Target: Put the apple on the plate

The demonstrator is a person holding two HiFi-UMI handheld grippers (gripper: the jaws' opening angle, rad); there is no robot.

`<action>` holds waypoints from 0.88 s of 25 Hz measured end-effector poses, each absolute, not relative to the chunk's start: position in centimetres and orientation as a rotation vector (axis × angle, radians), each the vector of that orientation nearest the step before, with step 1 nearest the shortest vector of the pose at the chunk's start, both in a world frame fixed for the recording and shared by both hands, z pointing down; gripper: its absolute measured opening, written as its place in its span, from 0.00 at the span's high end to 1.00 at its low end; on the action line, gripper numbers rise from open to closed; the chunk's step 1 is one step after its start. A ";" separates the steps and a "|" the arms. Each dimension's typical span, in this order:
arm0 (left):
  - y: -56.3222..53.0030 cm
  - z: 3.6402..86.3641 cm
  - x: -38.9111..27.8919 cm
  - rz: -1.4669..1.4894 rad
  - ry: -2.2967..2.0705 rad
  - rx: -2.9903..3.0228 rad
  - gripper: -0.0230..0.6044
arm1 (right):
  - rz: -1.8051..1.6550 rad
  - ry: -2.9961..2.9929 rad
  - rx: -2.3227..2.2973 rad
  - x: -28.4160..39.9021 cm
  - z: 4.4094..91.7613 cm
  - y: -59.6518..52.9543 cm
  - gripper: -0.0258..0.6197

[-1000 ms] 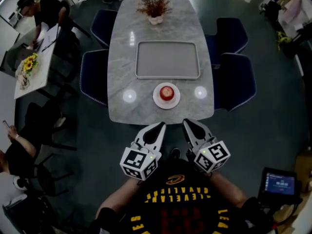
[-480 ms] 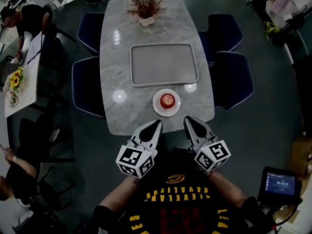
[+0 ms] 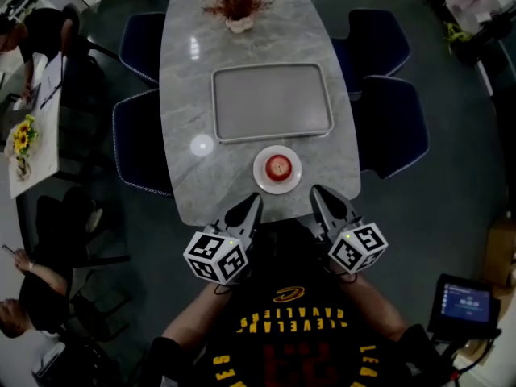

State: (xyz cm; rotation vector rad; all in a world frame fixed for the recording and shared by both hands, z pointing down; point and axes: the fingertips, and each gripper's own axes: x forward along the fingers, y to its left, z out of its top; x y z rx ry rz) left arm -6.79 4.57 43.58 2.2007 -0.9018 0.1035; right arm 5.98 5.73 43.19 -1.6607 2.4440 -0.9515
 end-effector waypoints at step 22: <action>0.0 60.4 -6.6 0.198 -0.978 1.686 0.86 | -1.488 2.500 -1.362 10.6 57.5 -2.0 0.86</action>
